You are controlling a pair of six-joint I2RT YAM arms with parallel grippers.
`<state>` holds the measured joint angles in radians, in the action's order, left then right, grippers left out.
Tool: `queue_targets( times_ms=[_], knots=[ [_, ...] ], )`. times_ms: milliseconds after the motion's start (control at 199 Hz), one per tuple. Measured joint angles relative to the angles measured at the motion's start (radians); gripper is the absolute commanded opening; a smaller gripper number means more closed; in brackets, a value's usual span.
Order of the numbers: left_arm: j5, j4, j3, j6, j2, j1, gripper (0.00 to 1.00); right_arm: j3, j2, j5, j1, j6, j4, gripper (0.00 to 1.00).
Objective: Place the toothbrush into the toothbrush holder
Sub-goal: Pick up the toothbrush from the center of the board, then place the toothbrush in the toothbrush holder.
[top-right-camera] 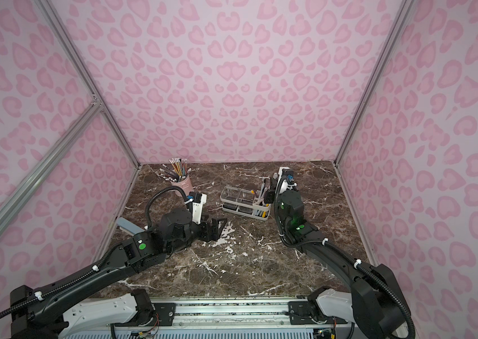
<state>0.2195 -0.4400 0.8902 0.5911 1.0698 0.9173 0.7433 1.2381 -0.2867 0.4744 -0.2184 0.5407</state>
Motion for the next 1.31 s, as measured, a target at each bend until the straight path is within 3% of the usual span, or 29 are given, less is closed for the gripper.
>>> queue_targets(
  times_ms=[527,1309],
  knots=[
    [0.009,0.003,-0.024,0.000,-0.012,-0.001,0.86,0.011,0.105,0.014,-0.002,0.051,0.054,0.00],
    [0.013,0.017,-0.042,0.000,-0.016,-0.002,0.85,-0.111,0.236,0.058,-0.001,0.051,0.245,0.00]
  ],
)
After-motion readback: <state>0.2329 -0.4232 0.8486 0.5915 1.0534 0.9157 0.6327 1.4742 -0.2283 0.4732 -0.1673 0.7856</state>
